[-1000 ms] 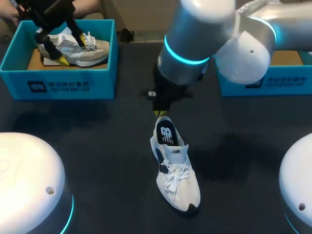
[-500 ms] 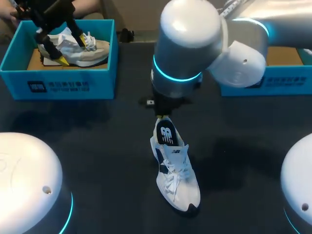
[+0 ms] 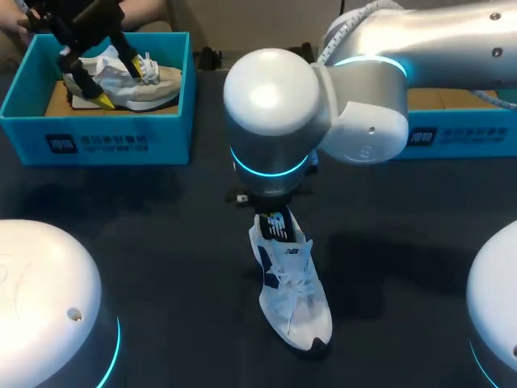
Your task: Take the shoe out of the shoebox, open the shoe tongue, remove and reinsert the insole, then place the shoe into the shoebox
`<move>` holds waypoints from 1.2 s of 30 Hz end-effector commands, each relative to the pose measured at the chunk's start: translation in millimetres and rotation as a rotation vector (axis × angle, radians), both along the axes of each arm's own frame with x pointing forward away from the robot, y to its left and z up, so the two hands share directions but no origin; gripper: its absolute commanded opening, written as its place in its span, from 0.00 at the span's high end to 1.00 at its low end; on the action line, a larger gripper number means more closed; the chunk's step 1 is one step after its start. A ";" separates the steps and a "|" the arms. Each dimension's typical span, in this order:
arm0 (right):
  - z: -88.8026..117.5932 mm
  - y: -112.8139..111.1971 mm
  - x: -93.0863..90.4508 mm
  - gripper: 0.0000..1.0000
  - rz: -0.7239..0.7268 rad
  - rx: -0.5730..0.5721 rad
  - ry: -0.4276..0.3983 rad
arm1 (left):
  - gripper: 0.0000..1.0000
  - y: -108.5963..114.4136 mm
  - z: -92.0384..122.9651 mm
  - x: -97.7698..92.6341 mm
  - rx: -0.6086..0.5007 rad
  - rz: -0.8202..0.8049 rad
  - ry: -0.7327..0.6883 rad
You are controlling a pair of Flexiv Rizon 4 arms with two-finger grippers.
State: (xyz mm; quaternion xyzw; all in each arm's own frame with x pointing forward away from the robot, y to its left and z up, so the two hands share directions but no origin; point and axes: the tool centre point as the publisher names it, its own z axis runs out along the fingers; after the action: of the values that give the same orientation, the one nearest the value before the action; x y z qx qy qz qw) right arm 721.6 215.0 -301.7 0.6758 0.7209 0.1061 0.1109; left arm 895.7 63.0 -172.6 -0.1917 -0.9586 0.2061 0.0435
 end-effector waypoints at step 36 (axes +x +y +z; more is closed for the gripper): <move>-103.0 -23.5 25.7 1.00 0.104 -0.062 -0.050 | 0.00 0.3 0.3 -0.3 0.002 0.000 0.000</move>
State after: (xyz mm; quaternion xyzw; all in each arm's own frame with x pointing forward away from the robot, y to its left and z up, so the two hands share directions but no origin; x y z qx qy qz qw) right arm 740.9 194.1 -387.0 0.6304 0.7537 0.1038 0.1544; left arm 895.6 62.9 -172.4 -0.1915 -0.9587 0.2058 0.0433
